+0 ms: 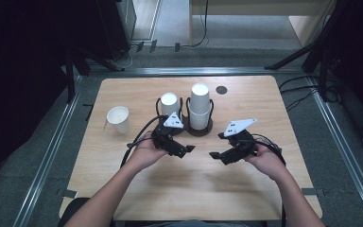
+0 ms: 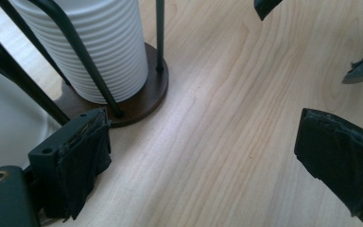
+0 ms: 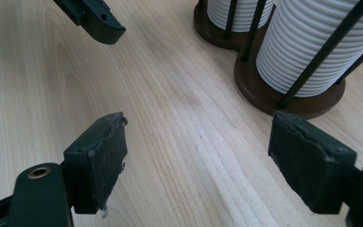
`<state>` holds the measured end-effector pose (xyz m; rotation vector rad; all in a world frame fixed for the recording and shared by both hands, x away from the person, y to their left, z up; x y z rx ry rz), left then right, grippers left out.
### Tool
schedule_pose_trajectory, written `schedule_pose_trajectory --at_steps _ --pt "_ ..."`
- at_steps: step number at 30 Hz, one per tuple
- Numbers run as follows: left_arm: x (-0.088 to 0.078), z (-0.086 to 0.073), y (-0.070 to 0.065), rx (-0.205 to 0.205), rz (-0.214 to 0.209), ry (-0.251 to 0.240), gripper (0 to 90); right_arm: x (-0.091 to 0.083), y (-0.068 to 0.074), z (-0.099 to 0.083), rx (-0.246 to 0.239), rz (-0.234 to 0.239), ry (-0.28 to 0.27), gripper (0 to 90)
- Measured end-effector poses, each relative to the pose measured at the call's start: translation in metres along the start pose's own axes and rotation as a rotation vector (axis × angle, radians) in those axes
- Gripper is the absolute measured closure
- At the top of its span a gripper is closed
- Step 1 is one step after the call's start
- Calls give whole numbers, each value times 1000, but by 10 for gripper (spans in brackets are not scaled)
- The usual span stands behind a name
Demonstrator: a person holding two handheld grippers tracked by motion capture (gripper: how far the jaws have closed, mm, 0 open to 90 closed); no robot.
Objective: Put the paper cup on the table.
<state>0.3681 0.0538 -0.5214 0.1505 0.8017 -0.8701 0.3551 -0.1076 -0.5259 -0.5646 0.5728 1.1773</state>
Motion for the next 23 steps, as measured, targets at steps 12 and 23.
schedule_pose_trajectory --at_steps 12,23 --pt "1 -3 1 2 0 23 48 0 -1 -1 3 -3 7 203" --pt "2 -5 3 10 4 42 48 0 0 -2 -5 3 10 203"
Point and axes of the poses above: each handheld gripper's, and its own axes: x roughly forward along the jaws, z roughly out of its top, y roughly to its left, the point moved 8 cm from there along x, roughly forward along the jaws, and after that the axes turned 12 degrees about -x, right-handed, at the moved point
